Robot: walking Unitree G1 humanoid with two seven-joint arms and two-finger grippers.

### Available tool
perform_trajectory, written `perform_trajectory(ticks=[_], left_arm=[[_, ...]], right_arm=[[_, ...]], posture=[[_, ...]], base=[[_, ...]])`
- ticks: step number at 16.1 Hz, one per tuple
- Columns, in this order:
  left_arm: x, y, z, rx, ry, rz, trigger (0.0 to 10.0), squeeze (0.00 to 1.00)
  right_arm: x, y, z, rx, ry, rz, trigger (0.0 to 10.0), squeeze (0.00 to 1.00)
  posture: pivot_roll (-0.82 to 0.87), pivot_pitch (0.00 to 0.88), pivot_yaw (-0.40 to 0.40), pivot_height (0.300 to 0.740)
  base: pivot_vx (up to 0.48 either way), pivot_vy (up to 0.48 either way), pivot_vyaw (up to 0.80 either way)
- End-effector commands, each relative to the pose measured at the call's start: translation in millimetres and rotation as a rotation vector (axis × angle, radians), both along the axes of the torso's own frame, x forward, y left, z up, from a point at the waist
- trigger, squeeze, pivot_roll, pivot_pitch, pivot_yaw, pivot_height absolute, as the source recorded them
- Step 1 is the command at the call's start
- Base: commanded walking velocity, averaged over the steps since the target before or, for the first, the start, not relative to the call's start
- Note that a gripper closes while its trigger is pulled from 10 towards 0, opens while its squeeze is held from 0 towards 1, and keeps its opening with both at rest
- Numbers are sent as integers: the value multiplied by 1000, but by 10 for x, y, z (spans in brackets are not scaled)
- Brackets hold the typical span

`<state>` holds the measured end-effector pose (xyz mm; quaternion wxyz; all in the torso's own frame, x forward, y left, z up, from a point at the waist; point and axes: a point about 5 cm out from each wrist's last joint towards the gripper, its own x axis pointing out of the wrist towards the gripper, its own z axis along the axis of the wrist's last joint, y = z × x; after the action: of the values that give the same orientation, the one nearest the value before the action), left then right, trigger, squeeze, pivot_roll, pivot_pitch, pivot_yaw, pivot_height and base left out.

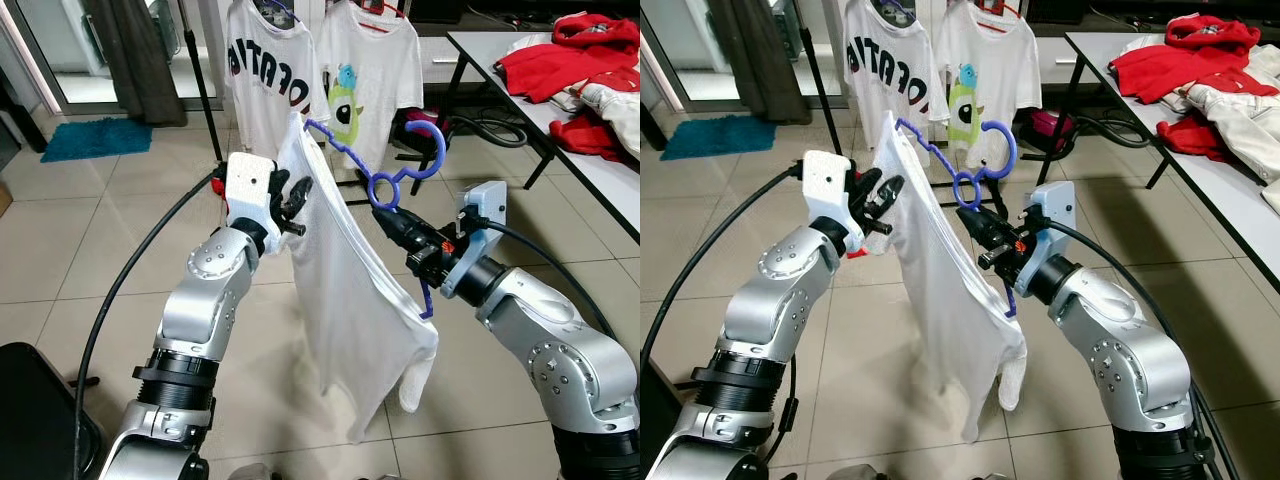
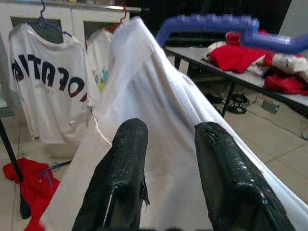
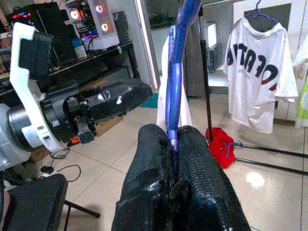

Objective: Hang hanger

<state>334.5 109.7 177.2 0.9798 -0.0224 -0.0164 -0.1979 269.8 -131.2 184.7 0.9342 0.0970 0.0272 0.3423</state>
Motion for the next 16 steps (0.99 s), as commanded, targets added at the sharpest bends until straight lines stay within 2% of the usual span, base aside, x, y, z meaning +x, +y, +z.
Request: perform_trajectory(ticks=[1,2,6,9,10,13,14,15,16], left_arm=[[5,-28,70,-21,-34,-18,10000,0],[3,-82,128,-31,-69,-66,10000,0],[62,-123,169,-32,-78,-92,10000,0],[120,-100,145,-22,-50,-40,10000,0],[150,-51,111,-21,-25,9,9059,0],[179,-20,106,-28,-25,2,8078,0],[185,-16,108,-27,-25,3,8078,0],[204,-11,129,-28,-28,7,5608,0],[209,-11,136,-30,-29,9,5608,0]], right_arm=[[-14,3,53,-6,-25,14,10000,0],[-22,23,54,-7,-26,29,10000,0],[-49,49,70,-7,-37,63,10000,0],[-66,60,71,-6,-38,80,10000,0],[-74,64,72,-1,-39,86,10000,0],[-87,78,81,7,-42,99,10000,0],[-89,79,82,8,-43,101,10000,0],[-90,79,83,9,-43,103,10000,0],[-89,79,83,9,-42,103,10000,0]], posture=[[-114,26,-12,740],[-113,28,-13,740],[-117,31,-14,740],[-120,32,-11,740],[-121,32,-9,740],[-121,32,-9,740],[-121,32,-9,740],[-122,33,-9,740],[-122,33,-9,740]], base=[[0,0,0],[0,0,0],[0,0,0],[0,0,0],[0,0,0],[0,0,0],[0,0,0],[0,0,0],[0,0,0]])
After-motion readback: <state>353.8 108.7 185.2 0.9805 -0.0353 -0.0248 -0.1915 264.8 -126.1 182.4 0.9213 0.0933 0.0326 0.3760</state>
